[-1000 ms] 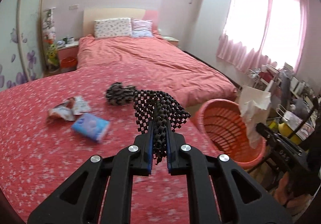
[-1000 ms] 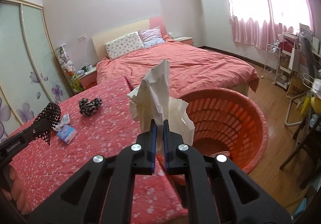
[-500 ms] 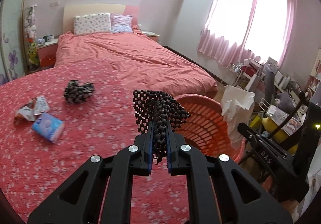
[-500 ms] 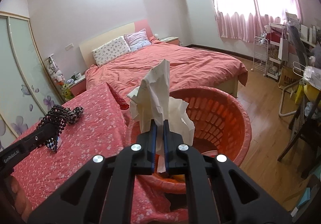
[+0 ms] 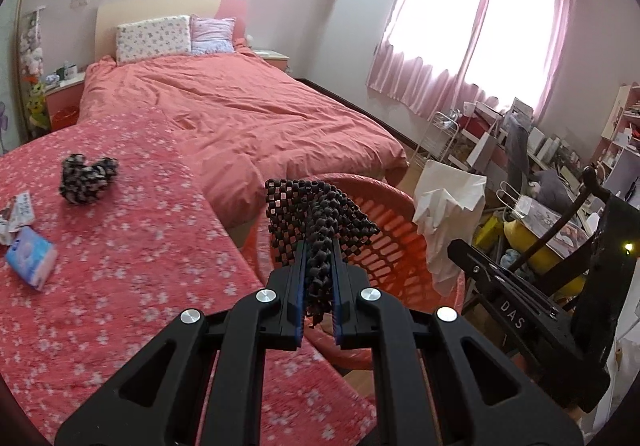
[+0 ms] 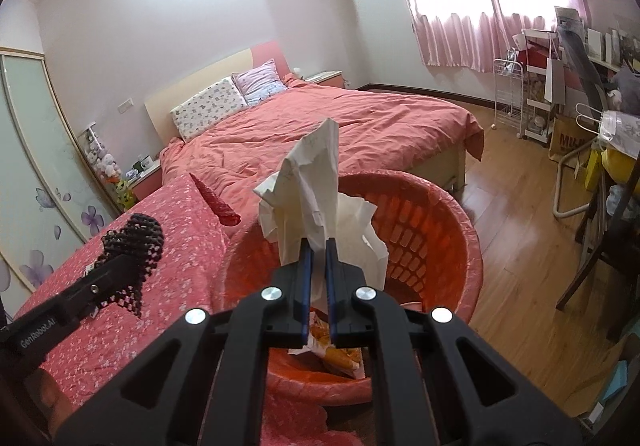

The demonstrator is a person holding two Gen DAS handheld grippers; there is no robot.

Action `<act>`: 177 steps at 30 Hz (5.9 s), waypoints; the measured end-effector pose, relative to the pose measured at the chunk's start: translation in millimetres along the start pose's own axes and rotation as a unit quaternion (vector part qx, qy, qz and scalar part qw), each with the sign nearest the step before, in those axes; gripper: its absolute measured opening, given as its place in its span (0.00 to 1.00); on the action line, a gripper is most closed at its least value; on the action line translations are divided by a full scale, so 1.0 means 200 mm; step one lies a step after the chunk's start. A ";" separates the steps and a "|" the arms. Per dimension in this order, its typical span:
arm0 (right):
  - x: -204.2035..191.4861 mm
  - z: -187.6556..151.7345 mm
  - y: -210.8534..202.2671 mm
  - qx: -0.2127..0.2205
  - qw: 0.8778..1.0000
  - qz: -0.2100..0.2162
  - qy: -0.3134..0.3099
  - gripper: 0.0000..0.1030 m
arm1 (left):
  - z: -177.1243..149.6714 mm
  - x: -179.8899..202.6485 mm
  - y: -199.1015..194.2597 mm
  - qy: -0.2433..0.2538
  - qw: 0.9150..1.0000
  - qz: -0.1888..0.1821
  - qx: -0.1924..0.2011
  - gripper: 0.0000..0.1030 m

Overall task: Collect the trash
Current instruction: 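Carry the tissue and mesh pad over the orange basket and open both tools, then return both tools to the bed toward the blue tissue pack and snack wrapper, then grasp the blue tissue pack with the right tool while the left tool grasps the snack wrapper, then carry the tissue pack and wrapper over the orange basket and open both tools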

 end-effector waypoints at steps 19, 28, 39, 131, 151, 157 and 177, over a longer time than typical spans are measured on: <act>0.15 -0.01 0.17 -0.020 0.999 0.010 0.036 0.11 | -0.10 0.07 0.27 0.003 0.997 -0.005 -0.075 0.11; 0.18 -0.02 0.19 -0.021 0.999 -0.001 0.047 0.29 | -0.14 0.00 0.29 -0.007 0.995 0.012 -0.096 0.42; 0.17 -0.02 0.13 -0.019 0.999 -0.019 0.033 0.45 | -0.10 -0.20 0.17 -0.014 0.995 0.059 -0.075 0.46; -1.56 -0.41 0.48 -0.162 0.927 0.156 -0.299 0.63 | 0.15 -1.81 -0.36 -0.174 0.952 0.254 -0.003 0.13; -1.28 -0.28 0.24 -0.126 0.953 0.131 -0.243 0.49 | 0.15 -1.28 -0.61 -0.112 0.969 0.215 0.046 0.11; -1.15 -0.22 0.14 -0.108 0.962 0.120 -0.221 0.49 | 0.14 -1.12 -0.65 -0.105 0.973 0.195 0.060 0.11; -0.67 -0.04 -0.01 -0.059 0.984 0.055 -0.157 0.50 | 0.16 -0.69 -0.53 -0.056 0.988 0.129 0.057 0.11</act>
Point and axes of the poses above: each gripper's, at about its wrist camera, not at the fingertips, and y roughly the way its jaws point, x to its right, z to its top, the point moved 7 cm from there along y, roughly the way its jaws point, and after that the axes turned 7 degrees about -y, right-handed, at the moved point
